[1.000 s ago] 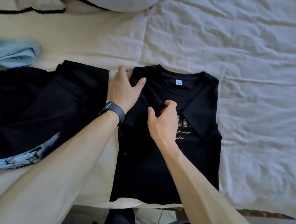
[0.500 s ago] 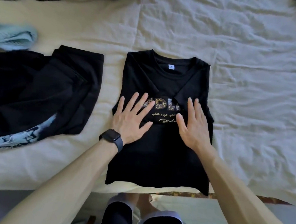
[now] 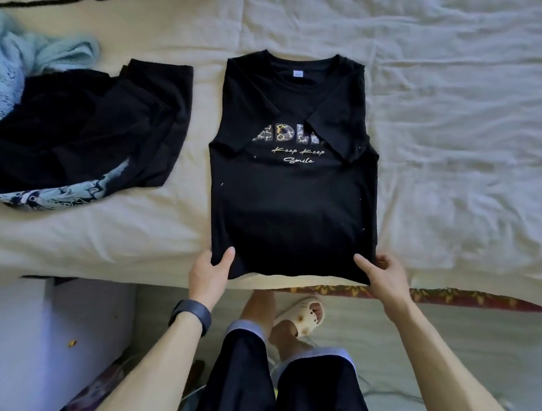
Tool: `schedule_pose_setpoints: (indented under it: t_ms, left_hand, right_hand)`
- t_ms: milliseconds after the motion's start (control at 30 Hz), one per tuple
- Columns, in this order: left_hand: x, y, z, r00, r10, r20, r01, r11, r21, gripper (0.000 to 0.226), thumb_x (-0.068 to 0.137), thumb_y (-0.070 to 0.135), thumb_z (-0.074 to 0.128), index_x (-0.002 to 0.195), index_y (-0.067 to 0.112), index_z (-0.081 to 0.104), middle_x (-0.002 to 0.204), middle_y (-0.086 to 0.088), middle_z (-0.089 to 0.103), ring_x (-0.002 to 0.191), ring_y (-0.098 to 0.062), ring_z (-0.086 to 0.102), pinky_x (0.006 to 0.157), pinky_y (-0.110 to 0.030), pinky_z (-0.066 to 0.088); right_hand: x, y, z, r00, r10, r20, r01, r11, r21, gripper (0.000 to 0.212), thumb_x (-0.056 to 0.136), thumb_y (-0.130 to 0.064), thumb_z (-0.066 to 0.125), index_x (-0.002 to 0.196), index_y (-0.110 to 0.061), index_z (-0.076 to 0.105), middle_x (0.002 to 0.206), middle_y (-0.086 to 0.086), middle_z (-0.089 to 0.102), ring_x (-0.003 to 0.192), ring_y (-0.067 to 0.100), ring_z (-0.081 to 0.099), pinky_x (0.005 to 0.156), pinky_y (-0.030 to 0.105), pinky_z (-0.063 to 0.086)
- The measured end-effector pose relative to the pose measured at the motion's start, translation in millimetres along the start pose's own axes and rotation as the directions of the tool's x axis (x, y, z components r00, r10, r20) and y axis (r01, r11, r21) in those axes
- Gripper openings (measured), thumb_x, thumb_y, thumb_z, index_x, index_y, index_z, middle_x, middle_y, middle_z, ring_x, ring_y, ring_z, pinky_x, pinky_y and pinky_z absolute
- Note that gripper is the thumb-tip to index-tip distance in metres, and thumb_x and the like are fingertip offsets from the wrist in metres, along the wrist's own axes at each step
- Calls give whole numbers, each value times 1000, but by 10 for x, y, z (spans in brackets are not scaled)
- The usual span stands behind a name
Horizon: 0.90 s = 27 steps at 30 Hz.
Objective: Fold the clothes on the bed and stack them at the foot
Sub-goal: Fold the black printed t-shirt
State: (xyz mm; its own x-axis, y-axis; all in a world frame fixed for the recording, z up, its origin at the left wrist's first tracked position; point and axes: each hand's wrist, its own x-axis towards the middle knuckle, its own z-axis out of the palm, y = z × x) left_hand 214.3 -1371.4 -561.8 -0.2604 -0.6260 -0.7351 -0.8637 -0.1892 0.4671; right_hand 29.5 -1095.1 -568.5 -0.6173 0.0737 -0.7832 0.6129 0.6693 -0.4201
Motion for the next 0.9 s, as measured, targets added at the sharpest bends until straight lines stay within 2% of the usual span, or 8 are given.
schedule_pose_setpoints:
  t_ms: [67, 133, 267, 467, 567, 700, 800, 900]
  left_hand:
    - [-28, -97, -26, 998, -63, 4, 63, 995, -71, 49, 96, 50, 61, 129, 13, 62, 124, 3, 64, 115, -25, 61, 99, -45, 50]
    - [-61, -166, -85, 997, -77, -1, 76, 992, -104, 43, 97, 47, 60, 126, 15, 62, 123, 4, 65, 108, -22, 65, 99, -48, 52]
    - [-147, -230, -261, 999, -18, -36, 15, 996, -90, 20, 101, 39, 56, 107, 24, 68, 97, 8, 73, 68, -10, 73, 68, -33, 52]
    - [-517, -128, -527, 997, 11, -72, -22, 989, -144, 16, 103, 32, 55, 91, 35, 65, 95, 16, 69, 67, -11, 70, 62, -30, 44]
    - [-798, -181, -632, 995, -26, -100, 10, 987, -163, 21, 102, 29, 57, 85, 38, 65, 89, 19, 69, 62, -9, 69, 61, -29, 45]
    - [-1175, -482, -678, 991, -107, -82, 94, 985, -148, 22, 101, 26, 59, 82, 36, 67, 96, 11, 73, 57, -9, 69, 58, -29, 44]
    - [-1359, -587, -673, 987, -155, -39, 150, 983, -102, 13, 101, 23, 58, 103, 32, 67, 107, 10, 71, 58, -11, 70, 55, -28, 44]
    - [-1349, -415, -701, 995, -103, -13, 99, 983, -153, 41, 100, 16, 56, 135, 36, 53, 112, 11, 66, 61, -17, 71, 52, -24, 46]
  right_hand:
    - [20, 125, -41, 998, -14, 61, 11, 999, 36, 18, 91, -38, 74, 98, -21, 71, 99, 5, 76, 81, 19, 70, 70, 36, 53]
    - [-1, 220, -84, 997, -39, 60, 33, 995, 97, 11, 95, -31, 71, 95, -21, 70, 98, 6, 77, 79, 18, 75, 67, 32, 59]
    - [-133, 324, -184, 997, -68, -35, 74, 979, 188, 16, 97, -29, 68, 91, -14, 67, 81, -1, 77, 76, 17, 77, 78, 41, 62]
    - [-590, 293, -344, 979, -129, -157, 173, 934, 313, 16, 95, -33, 69, 90, -17, 69, 77, -3, 76, 74, 18, 76, 73, 36, 60]
    - [-808, 392, -387, 986, -63, -155, 116, 923, 366, 15, 96, -28, 68, 89, -14, 68, 78, 1, 72, 68, 14, 72, 74, 36, 57]
    - [-1111, 722, -393, 990, 81, -114, -42, 949, 313, 11, 97, -22, 64, 90, -14, 66, 80, 5, 74, 77, 22, 74, 80, 43, 60]
    - [-1279, 887, -377, 980, 167, -104, -144, 970, 195, 14, 97, -21, 61, 100, -9, 66, 83, 5, 75, 73, 18, 73, 85, 46, 60]
    - [-1336, 755, -372, 985, 149, -86, -120, 952, 281, 20, 97, -13, 59, 116, -20, 58, 93, 7, 73, 73, 17, 72, 69, 35, 56]
